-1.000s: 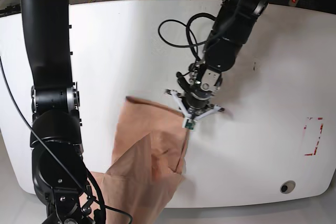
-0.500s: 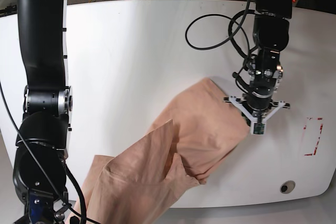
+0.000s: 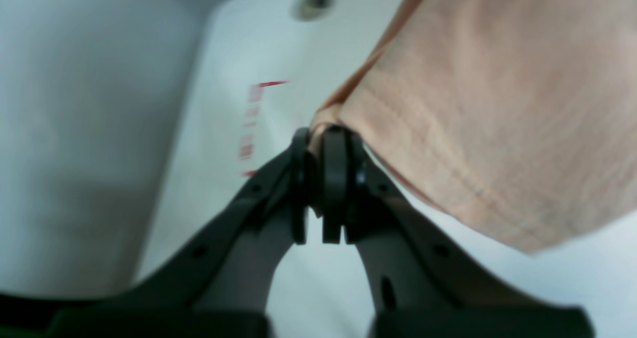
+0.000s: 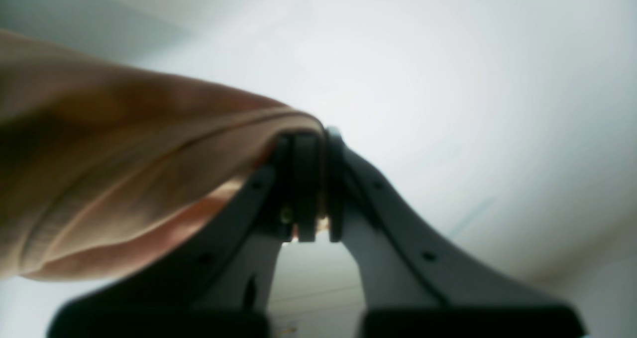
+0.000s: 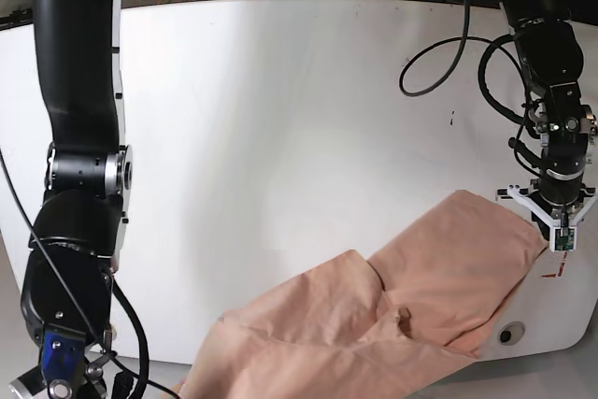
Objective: Fold the T-shirt properly
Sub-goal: 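Pull the grippers apart, stretching the shirt between them, then lay the shirt down and regrasp its edge with the right gripper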
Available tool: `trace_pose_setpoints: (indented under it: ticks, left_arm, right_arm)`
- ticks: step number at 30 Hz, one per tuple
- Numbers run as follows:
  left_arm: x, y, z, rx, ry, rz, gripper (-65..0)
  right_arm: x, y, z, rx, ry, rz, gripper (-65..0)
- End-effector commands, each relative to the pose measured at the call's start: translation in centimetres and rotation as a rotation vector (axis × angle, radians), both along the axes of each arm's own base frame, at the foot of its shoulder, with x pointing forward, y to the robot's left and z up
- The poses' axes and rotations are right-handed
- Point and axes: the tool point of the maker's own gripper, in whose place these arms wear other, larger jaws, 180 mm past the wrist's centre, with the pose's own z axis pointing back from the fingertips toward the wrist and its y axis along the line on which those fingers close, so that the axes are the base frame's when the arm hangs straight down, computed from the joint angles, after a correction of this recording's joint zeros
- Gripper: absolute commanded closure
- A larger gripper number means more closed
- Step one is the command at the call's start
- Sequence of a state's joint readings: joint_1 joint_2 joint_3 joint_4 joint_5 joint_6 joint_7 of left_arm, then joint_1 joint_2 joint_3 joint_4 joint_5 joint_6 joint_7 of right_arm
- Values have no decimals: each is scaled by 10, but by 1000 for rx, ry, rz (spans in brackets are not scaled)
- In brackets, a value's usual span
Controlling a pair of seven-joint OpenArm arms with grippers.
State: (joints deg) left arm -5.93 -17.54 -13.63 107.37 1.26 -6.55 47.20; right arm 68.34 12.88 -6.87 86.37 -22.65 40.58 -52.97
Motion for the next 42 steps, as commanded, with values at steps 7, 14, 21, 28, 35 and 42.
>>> trace_pose_setpoints:
  ticks: [7,14,21,28,35,42]
  left_arm:
    - [-6,6,1,17,-3,2,0]
    - [-28,14,-26,37,81,11,0]
    - [-52,33,-44,75,156,37,0]
    - [-75,40,-64,108,240,33,0]
    - [-95,48,-79,119,270,37,0]
    - [-112,68,-104,108,359,63,0]
  right_arm:
    - [-7,-41,-61,142,64,-65,0]
    - [-29,-53,-154,226,190,-104,0]
    - [-59,-69,-240,354,325,-135,0]
    - [-102,-83,-322,502,469,-167,0]
    - [-140,-88,-370,678,538,-163,0]
    - [-172,-87,-401,797,609,-161,0]
